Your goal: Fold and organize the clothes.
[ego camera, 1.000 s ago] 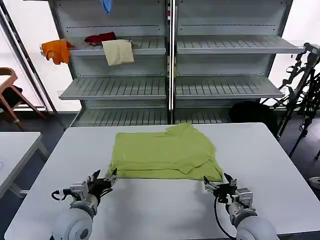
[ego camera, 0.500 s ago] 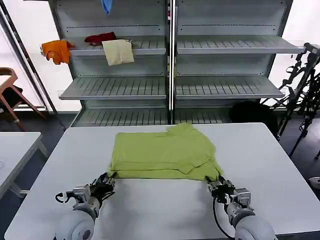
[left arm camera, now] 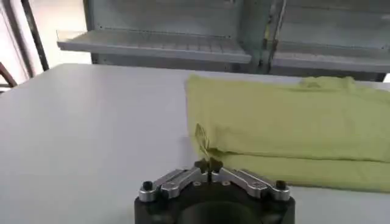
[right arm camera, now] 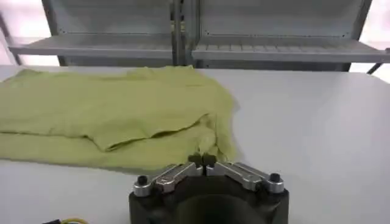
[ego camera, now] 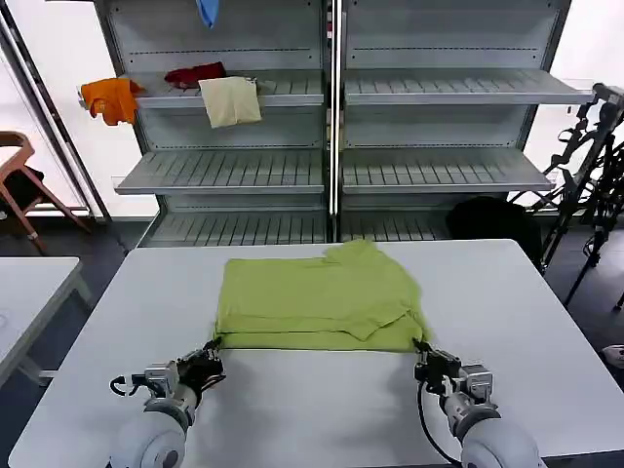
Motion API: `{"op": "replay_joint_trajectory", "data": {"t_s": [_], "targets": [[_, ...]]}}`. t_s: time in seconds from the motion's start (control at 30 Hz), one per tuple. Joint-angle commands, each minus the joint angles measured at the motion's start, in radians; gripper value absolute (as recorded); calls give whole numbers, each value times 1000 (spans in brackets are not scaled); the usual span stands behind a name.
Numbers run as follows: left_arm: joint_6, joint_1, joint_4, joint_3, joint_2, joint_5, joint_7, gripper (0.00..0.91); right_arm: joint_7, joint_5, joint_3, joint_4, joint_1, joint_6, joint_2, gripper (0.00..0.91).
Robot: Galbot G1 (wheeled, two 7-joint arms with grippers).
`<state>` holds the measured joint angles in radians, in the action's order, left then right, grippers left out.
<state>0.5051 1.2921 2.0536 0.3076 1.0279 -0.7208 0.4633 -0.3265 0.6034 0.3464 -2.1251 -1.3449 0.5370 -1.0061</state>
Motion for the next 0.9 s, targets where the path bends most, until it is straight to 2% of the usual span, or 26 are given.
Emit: {"op": "replay_joint_trajectory", "data": {"t_s": [0.03,0.3,0.57,0.9], "targets": [[-6,1,31,-2,-2,6,22,0,-3,8,6,-22,-20,11,7,0],[19,70,125,15,-25,9,85,0,-4,26,37,-121,-136,40,55,0],[70,222,257,61,-33,31,181,0,8,32,96,-224,-258,40,102,0],[71,412,384,83,-17,121,253,0,3,24,134,-331,-400,41,125,0]]}}
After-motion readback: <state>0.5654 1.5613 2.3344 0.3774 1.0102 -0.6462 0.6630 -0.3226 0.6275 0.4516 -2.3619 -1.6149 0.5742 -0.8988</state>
